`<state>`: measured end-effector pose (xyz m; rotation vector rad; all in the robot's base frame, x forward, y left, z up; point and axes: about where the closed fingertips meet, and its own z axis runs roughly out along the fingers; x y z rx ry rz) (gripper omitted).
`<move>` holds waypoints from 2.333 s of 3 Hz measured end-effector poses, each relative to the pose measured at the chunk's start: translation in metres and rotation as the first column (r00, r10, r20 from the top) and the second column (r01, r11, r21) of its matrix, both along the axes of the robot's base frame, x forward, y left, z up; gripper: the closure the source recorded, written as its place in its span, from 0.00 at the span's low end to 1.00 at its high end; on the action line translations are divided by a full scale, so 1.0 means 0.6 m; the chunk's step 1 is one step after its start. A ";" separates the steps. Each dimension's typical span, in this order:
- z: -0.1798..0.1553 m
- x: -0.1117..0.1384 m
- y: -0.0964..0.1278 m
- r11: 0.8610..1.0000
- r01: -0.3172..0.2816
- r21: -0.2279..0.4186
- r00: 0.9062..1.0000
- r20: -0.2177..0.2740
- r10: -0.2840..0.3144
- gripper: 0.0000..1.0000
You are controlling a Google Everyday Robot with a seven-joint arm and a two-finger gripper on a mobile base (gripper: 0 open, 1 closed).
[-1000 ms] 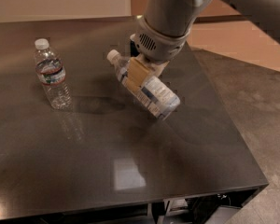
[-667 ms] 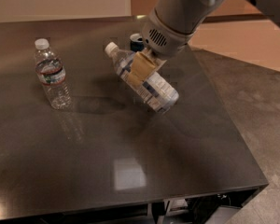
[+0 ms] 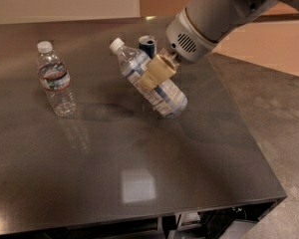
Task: Place blue plastic bottle upright
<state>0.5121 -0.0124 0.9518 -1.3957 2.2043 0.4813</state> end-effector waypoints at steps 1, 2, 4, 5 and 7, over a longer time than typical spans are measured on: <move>0.003 -0.003 0.002 1.000 -0.015 0.007 1.000 0.006 0.015 1.00; 0.006 -0.002 0.001 0.999 -0.027 0.035 0.999 0.028 0.026 1.00; -0.001 -0.005 -0.012 0.958 -0.069 0.277 0.988 0.153 0.027 1.00; -0.009 -0.016 -0.020 0.900 -0.094 0.426 0.980 0.200 0.007 1.00; -0.019 -0.036 -0.028 0.775 -0.215 0.594 0.944 0.330 0.009 1.00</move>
Offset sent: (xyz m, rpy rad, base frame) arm 0.0018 -0.0026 0.0059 0.0776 -0.0556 0.0372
